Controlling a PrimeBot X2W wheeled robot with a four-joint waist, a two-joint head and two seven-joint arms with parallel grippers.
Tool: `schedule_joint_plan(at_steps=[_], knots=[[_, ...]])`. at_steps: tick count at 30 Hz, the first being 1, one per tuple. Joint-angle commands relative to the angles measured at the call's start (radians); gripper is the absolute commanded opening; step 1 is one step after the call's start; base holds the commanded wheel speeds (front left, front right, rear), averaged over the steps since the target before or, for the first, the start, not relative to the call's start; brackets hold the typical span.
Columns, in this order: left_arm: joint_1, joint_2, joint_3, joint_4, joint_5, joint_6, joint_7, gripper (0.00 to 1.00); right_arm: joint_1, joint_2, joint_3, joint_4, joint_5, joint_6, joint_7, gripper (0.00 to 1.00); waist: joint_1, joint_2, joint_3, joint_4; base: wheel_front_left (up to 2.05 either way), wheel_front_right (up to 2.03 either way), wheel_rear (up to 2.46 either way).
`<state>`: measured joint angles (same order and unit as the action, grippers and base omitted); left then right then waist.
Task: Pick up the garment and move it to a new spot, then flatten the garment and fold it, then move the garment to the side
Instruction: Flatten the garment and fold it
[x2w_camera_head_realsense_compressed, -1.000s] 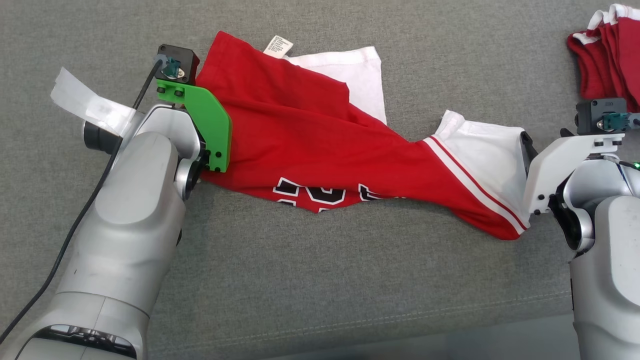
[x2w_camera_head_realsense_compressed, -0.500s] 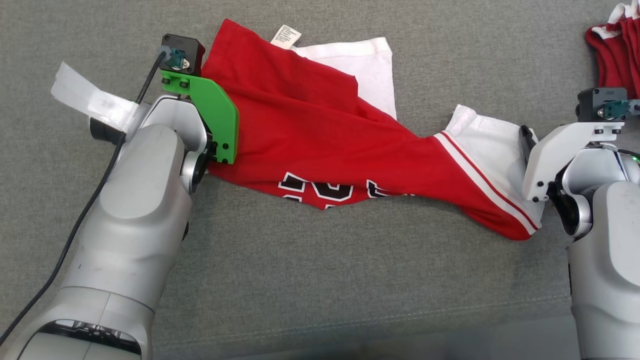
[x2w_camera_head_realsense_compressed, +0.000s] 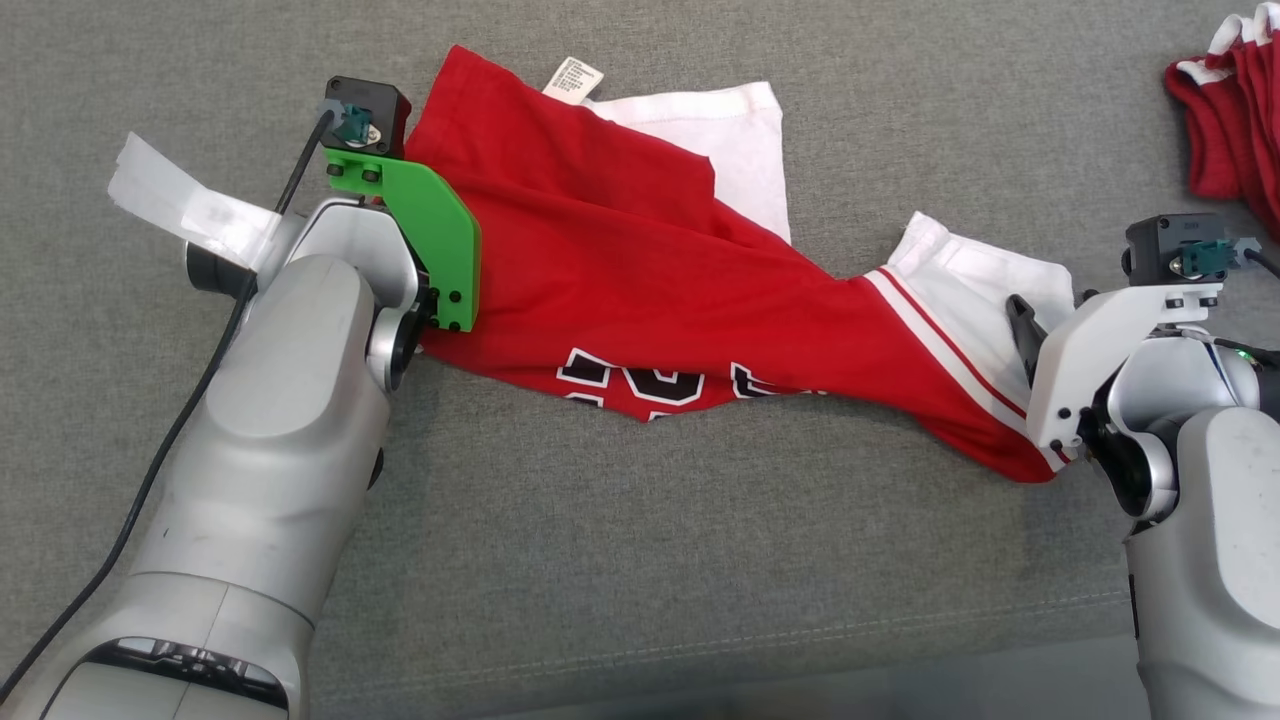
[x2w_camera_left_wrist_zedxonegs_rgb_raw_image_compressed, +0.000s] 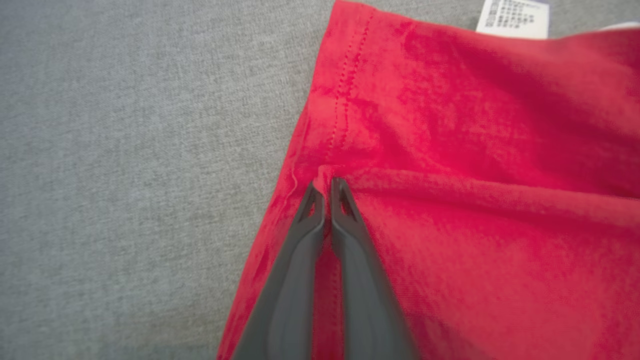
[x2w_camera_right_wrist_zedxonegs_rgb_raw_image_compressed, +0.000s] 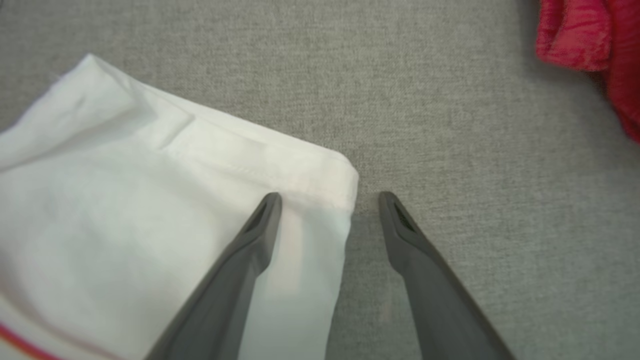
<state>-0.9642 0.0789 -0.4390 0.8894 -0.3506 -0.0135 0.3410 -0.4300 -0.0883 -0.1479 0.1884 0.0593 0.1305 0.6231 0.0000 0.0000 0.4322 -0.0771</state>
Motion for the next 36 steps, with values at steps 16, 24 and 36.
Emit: schedule_joint_plan(at_steps=[16, 24, 36], knots=[[-0.009, -0.007, -0.023, 0.038, -0.019, -0.001, -0.018, 0.0, -0.024, 0.019, -0.067, 0.039, -0.048, -0.001, -0.04, 0.0, 0.0, 0.0, -0.003, 0.006, 0.0, 0.0, 0.0], [-0.023, -0.003, 0.013, 0.011, -0.047, 0.024, -0.132, 0.0, -0.061, 0.021, -0.051, 0.022, -0.064, -0.001, -0.131, 0.0, 0.0, 0.0, -0.028, 0.004, 0.0, 0.0, 0.0], [-0.067, 0.031, 0.081, -0.047, -0.071, 0.062, -0.364, 0.0, -0.187, -0.047, 0.043, 0.062, -0.045, -0.001, -0.296, 0.0, 0.0, 0.0, -0.114, 0.01, 0.0, 0.0, 0.0]])
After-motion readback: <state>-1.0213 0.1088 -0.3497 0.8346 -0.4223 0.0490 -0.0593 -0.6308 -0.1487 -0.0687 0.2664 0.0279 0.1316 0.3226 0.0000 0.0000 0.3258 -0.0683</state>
